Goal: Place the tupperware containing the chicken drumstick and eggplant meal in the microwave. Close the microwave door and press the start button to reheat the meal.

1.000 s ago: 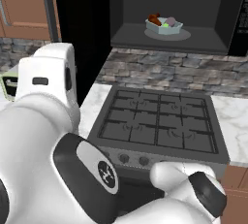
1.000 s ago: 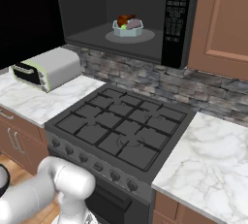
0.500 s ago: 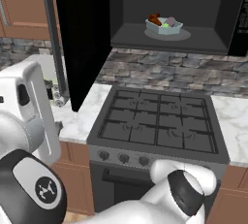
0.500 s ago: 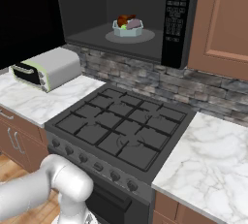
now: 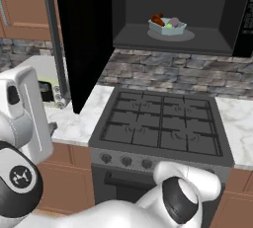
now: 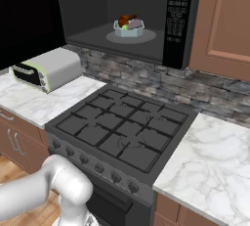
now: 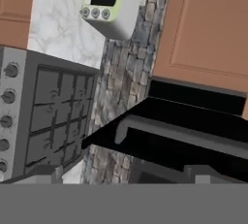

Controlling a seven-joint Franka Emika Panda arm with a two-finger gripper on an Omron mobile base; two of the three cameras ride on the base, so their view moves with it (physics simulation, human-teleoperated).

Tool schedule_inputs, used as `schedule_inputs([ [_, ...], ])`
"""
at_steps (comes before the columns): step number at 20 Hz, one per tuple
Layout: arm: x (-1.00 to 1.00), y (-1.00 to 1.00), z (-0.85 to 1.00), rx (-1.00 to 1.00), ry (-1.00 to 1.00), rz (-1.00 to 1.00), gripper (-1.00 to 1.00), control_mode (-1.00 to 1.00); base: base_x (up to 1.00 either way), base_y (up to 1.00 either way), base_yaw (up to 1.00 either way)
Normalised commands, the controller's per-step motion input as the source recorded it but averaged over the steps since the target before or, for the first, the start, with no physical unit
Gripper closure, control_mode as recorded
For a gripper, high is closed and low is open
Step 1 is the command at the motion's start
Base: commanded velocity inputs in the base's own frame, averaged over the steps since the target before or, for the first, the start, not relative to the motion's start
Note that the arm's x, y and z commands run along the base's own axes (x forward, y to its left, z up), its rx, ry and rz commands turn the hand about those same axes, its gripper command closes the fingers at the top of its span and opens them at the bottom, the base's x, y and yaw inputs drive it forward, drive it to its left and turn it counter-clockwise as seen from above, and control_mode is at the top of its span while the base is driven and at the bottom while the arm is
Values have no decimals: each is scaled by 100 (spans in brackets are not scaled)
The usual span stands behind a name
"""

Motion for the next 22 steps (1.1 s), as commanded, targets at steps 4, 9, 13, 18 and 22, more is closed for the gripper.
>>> schedule_inputs([
  [4,53,0,-34,0,-9,0,-100,-100,0,0,0],
  [9,59,0,-33,0,-11,0,-100,-100,0,0,0],
  [13,53,0,-13,-4,-14,0,-100,-100,0,0,0],
  [18,55,0,0,-6,-12,0,-100,-100,0,0,0],
  [22,66,5,0,-4,-4,0,-100,-100,0,0,0],
])
